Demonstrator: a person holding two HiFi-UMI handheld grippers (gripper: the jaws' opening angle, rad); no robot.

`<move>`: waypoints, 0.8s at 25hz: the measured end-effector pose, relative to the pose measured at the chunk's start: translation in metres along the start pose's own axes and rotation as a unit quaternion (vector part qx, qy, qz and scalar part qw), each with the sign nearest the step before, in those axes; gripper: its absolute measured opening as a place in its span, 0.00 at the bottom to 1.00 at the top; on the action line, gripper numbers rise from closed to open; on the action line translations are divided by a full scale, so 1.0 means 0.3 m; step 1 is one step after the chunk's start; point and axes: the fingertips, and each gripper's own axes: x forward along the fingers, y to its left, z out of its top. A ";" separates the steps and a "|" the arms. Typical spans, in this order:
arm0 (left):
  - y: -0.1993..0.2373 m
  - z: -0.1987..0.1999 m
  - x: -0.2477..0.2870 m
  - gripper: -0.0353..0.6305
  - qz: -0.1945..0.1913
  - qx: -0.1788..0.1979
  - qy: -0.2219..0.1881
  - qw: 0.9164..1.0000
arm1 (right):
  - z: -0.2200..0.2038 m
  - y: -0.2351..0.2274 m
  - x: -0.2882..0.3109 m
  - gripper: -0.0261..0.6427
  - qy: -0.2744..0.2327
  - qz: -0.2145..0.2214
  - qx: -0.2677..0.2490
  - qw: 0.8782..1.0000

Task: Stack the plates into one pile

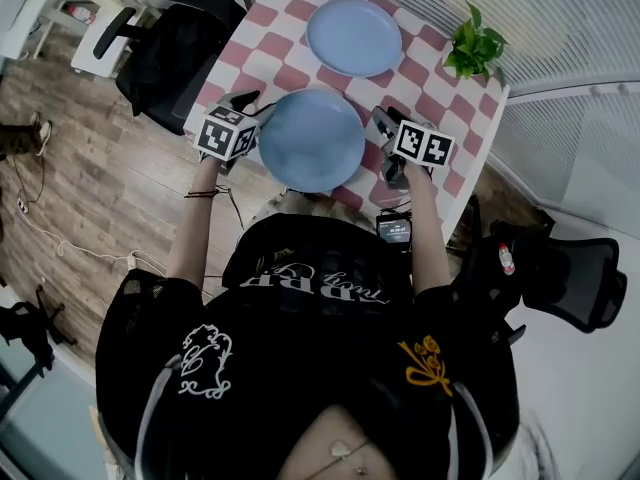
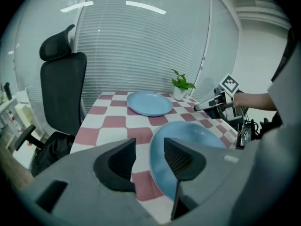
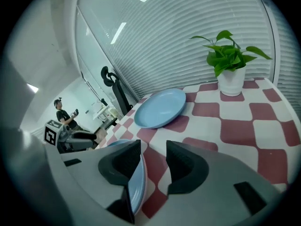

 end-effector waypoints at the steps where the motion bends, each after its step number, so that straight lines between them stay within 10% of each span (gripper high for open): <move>1: 0.010 0.025 0.026 0.34 -0.006 0.011 0.003 1.000 | 0.025 -0.003 0.027 0.24 -0.006 0.009 0.017 1.000; 9: 0.028 0.140 0.121 0.34 -0.034 0.054 0.010 0.998 | 0.157 -0.136 0.270 0.24 -0.041 -0.012 0.195 0.980; 17: 0.050 0.102 0.105 0.34 -0.034 0.041 0.013 0.999 | 0.194 -0.211 0.353 0.21 -0.042 -0.043 0.200 0.978; 20: 0.064 0.094 0.114 0.34 -0.031 0.031 0.013 0.999 | 0.211 -0.219 0.331 0.16 -0.076 -0.026 0.273 0.959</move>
